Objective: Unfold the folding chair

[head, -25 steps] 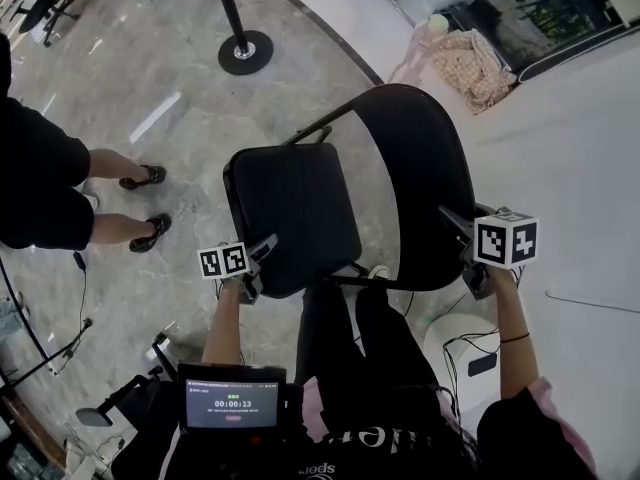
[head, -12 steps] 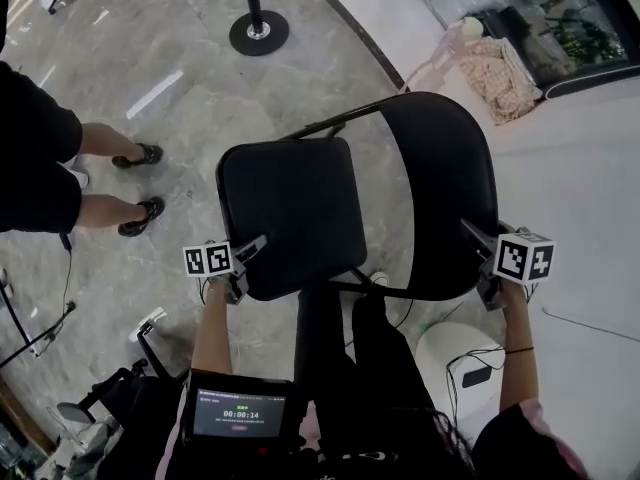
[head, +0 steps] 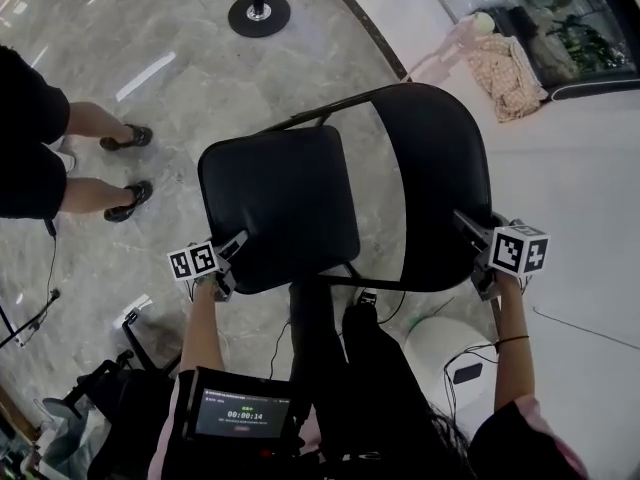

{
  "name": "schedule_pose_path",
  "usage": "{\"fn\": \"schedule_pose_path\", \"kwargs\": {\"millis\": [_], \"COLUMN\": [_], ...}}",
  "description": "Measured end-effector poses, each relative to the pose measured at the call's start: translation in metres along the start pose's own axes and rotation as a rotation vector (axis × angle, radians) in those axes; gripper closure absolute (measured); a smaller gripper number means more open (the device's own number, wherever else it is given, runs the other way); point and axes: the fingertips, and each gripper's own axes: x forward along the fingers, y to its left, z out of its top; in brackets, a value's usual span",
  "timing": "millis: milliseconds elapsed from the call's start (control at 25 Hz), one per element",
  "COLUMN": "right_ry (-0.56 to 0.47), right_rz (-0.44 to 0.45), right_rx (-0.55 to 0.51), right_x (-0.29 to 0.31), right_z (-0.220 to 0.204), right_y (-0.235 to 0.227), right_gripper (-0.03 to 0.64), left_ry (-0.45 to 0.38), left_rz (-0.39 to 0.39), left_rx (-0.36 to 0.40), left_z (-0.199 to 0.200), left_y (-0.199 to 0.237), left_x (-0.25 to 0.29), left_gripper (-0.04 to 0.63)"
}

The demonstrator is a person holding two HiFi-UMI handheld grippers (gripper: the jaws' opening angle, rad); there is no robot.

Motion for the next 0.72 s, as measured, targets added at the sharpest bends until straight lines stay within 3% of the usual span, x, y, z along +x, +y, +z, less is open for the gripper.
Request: {"fn": "schedule_pose_path", "kwargs": {"millis": [200,400,520,600,720], "right_ry": [0.002,0.048,0.068,0.076,0.069], "right_rz": [0.093,0.197,0.295,0.339,0.300], "right_rx": [-0.060,-0.054,-0.108,-0.186,-0.210], "right_x": [0.007,0.014,0.020,0.026,0.032], "right_z": [0.003,0.000,-0.001,-0.003,-0.003], "right_y": [0.028,0.076,0.125,0.161,0.174], "right_gripper": [0.411,0.411,0.394,0.378,0.368], "left_ry": [-0.090,-0.121,-0.149,-0.177,-0.228], "left_rz": [0.103,0.316,0.427,0.416,0.383], "left_rx": [0.032,0.005,-0.019,-0.081,-0.138], "left_z": [0.001,-0.005,-0.008,-0.013,-0.016], "left_y": [0.025,0.059,0.072,0.076,0.077], "left_x": [-0.010,-0.034,-0.053,-0.060,-0.068], "left_gripper": [0.194,0.172,0.209,0.215,0.256]}}
